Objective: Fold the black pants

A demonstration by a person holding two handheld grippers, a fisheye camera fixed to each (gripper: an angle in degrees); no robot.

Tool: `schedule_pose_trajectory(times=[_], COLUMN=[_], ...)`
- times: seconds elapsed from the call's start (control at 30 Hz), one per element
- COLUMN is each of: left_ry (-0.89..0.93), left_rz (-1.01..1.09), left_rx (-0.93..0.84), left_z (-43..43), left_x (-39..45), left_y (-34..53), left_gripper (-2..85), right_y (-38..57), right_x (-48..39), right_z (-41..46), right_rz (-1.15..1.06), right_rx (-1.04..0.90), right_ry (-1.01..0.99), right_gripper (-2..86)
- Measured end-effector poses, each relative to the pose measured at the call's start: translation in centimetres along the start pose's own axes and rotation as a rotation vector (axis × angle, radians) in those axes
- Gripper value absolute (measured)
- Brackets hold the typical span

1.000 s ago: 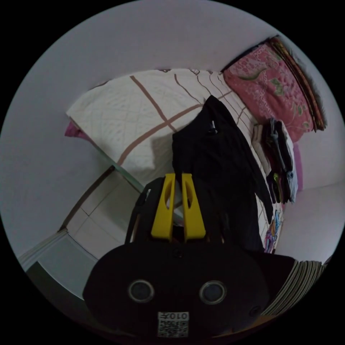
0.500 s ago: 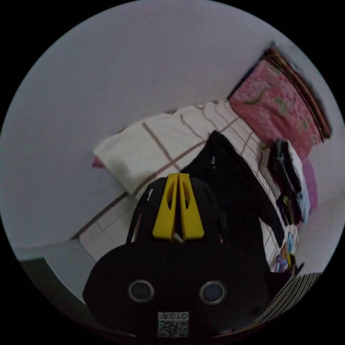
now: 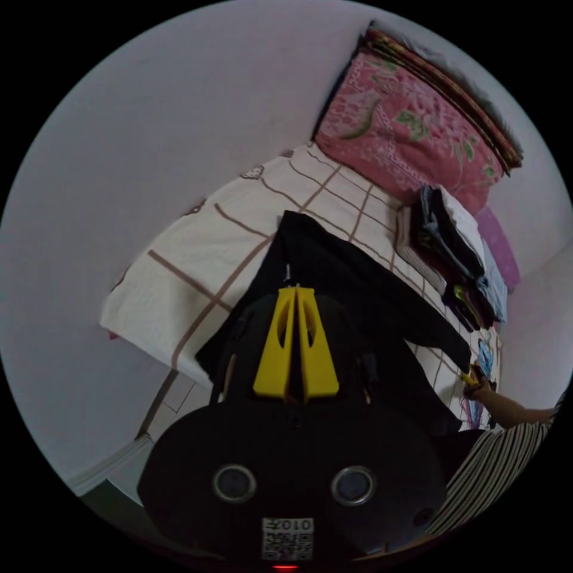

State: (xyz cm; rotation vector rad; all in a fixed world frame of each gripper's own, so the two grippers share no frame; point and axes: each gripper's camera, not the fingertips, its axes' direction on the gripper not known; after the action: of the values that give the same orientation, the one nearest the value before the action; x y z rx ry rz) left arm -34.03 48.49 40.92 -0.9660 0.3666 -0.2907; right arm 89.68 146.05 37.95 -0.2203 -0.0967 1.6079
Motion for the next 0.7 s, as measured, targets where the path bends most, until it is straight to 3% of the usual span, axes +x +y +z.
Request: schedule_pose_trajectory(times=[0.17, 0.27, 0.47, 0.7], left_ry=[0.055, 0.084, 0.202, -0.077], left_rz=[0.064, 0.093, 0.079, 0.474], left_rx=[-0.018, -0.033, -0.043, -0.087], left_z=[1.5, 2.7, 5.5, 8.1], left_x=[6.3, 9.6, 15.5, 25.0], left_y=[-3.9, -6.2, -11.4, -17.4], left_gripper=[-0.3, -0.3, 0.6, 8.8], right_y=[-1.8, -2.4, -3.3, -3.3], right_x=[-2.6, -4.7, -12.9, -23.6], right_z=[0.0, -1.2, -5.1, -9.8], right_rz=[0.063, 0.054, -0.181, -0.485], right_rx=[-0.024, 0.01, 0.011, 0.038], right_ry=[0.043, -0.039, -0.125, -0.143], right_gripper=[7.0, 5.5, 4.9, 4.8])
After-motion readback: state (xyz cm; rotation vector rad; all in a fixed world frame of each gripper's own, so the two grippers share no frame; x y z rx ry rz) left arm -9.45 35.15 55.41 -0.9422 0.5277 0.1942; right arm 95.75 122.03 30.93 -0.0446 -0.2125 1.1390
